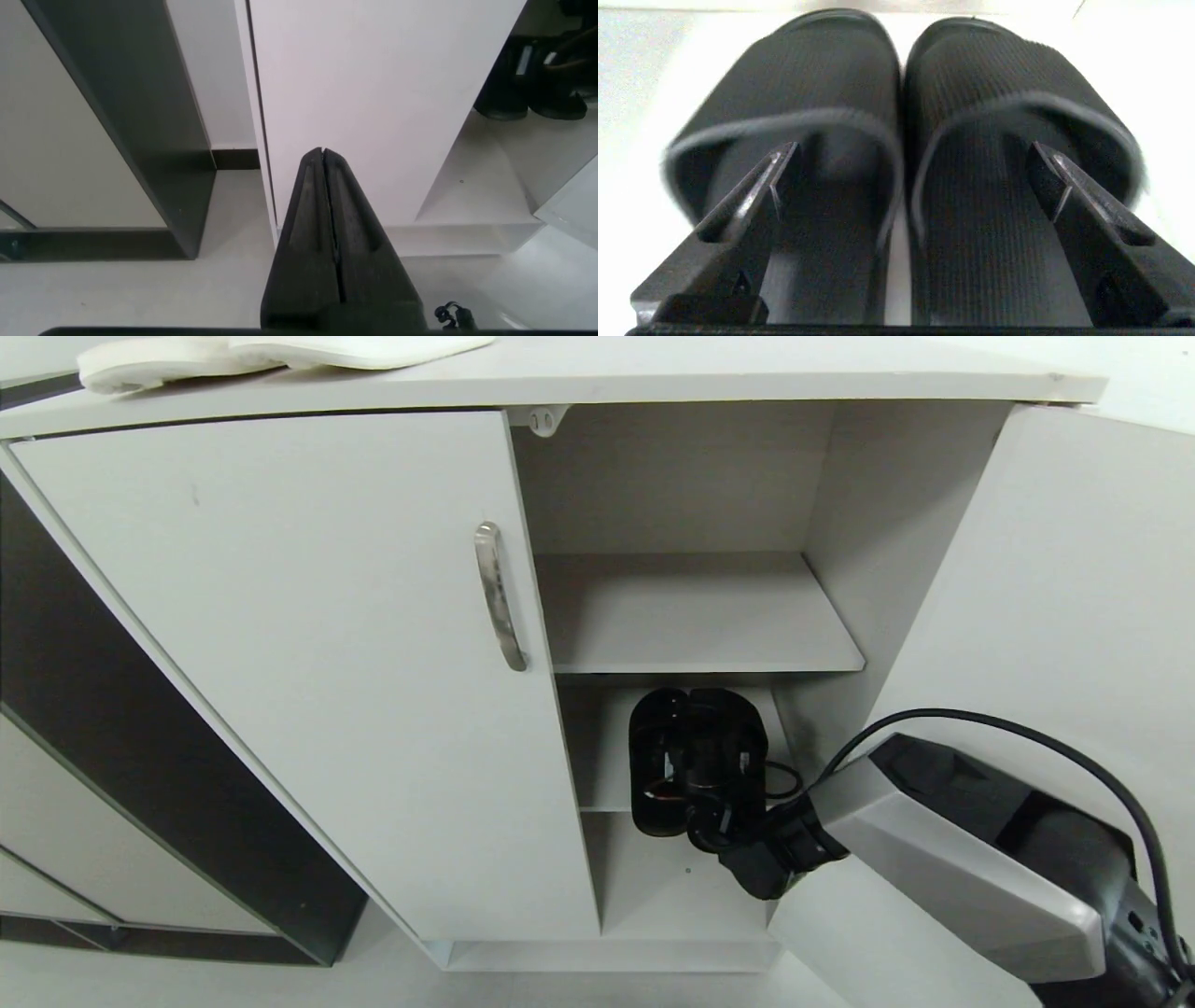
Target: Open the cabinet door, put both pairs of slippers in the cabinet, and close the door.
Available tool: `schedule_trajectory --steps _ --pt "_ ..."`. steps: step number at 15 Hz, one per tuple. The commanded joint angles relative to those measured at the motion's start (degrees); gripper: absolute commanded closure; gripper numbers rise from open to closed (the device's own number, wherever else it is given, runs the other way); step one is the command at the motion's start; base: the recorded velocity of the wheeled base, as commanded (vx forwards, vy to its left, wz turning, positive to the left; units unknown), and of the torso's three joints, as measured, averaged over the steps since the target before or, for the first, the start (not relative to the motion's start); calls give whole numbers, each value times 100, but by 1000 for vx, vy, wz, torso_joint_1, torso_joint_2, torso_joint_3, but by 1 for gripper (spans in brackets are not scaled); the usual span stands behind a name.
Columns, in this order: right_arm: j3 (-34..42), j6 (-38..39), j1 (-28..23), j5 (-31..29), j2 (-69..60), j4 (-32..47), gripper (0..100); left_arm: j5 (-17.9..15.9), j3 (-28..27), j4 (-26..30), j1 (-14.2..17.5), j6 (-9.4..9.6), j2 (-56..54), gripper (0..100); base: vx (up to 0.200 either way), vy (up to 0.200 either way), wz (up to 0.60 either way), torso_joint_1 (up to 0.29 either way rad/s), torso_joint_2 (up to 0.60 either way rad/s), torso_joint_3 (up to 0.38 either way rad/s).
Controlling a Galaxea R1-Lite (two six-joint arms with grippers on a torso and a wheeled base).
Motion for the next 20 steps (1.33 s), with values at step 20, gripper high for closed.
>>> schedule_trajectory --steps 20 --pt "3499 -155 717 55 -1817 -2076 0 12 0 -4 1 -47 9 100 -70 0 0 1 1 2"
